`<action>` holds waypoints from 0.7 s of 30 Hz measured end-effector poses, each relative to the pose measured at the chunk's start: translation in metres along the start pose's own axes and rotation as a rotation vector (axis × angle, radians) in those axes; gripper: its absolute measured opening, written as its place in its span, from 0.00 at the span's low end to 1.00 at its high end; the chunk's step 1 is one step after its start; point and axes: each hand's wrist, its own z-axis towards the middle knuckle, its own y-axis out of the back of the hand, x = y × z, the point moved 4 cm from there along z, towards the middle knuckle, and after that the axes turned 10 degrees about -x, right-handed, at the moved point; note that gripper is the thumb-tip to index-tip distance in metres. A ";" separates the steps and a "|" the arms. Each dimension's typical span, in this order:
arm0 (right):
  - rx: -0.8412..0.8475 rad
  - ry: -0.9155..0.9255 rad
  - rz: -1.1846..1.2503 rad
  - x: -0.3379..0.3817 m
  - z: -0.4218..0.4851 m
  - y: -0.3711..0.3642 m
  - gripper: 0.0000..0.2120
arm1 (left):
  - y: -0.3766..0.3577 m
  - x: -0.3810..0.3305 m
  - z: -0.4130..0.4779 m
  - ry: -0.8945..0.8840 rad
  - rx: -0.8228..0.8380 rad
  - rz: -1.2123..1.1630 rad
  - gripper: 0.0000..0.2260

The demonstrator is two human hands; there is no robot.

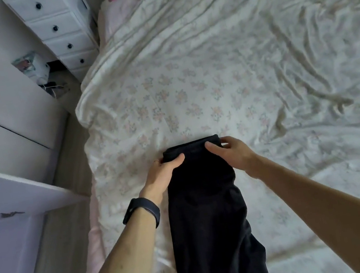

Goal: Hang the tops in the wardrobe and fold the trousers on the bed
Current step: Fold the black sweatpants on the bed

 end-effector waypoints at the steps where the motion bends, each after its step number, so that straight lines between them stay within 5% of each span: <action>1: -0.031 0.045 -0.047 0.007 0.007 0.001 0.29 | -0.001 -0.002 0.002 -0.006 0.004 -0.011 0.22; 7: -0.283 0.313 -0.178 0.051 0.019 0.006 0.22 | 0.007 -0.038 0.027 -0.160 -0.219 0.004 0.24; 10: -0.246 0.221 -0.248 0.043 0.029 -0.002 0.26 | 0.001 -0.035 0.041 -0.181 -0.279 0.193 0.23; 15: -0.256 0.139 0.058 -0.001 -0.019 0.003 0.31 | -0.005 -0.007 0.035 -0.130 -0.317 0.249 0.39; 18: -0.348 -0.007 0.084 -0.070 -0.082 0.014 0.28 | -0.008 0.002 0.001 -0.456 -0.553 0.413 0.38; 21: -0.393 -0.186 0.007 -0.133 -0.142 0.023 0.18 | -0.032 -0.007 -0.037 -1.064 -0.658 0.740 0.31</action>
